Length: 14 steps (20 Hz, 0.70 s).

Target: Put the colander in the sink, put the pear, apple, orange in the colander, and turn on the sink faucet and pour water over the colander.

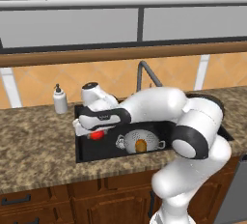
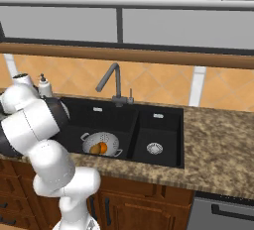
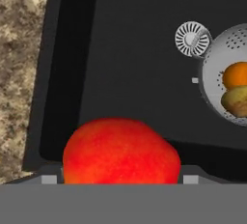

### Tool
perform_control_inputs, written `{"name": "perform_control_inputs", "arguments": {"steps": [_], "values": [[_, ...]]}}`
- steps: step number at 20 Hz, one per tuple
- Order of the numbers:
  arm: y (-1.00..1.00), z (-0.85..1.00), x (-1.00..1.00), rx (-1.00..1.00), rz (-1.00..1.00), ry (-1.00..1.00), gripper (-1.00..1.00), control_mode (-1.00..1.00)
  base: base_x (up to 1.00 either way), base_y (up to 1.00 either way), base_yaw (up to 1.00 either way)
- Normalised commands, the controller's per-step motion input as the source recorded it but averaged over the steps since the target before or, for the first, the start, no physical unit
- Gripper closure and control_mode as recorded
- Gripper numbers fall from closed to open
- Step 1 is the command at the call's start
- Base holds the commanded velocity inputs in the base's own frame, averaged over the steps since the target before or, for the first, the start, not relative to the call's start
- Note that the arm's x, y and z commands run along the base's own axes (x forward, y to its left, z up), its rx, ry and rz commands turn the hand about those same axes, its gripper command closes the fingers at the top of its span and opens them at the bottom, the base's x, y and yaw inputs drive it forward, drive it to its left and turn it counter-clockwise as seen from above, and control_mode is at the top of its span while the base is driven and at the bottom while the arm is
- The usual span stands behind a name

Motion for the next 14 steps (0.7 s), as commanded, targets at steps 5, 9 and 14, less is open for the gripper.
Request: {"name": "perform_control_inputs", "arguments": {"steps": [5,9,14], "values": [[-0.92,-0.01,0.36,0.0,-0.12,0.02,1.0,-1.0,0.0,0.0,0.0],[-0.54,-0.19,0.7,0.0,-0.19,0.12,1.0,-1.0,0.0,0.0,0.0],[-0.5,-0.38,0.56,-0.03,-0.13,0.12,1.0,-1.0,0.0,0.0,0.0]]}}
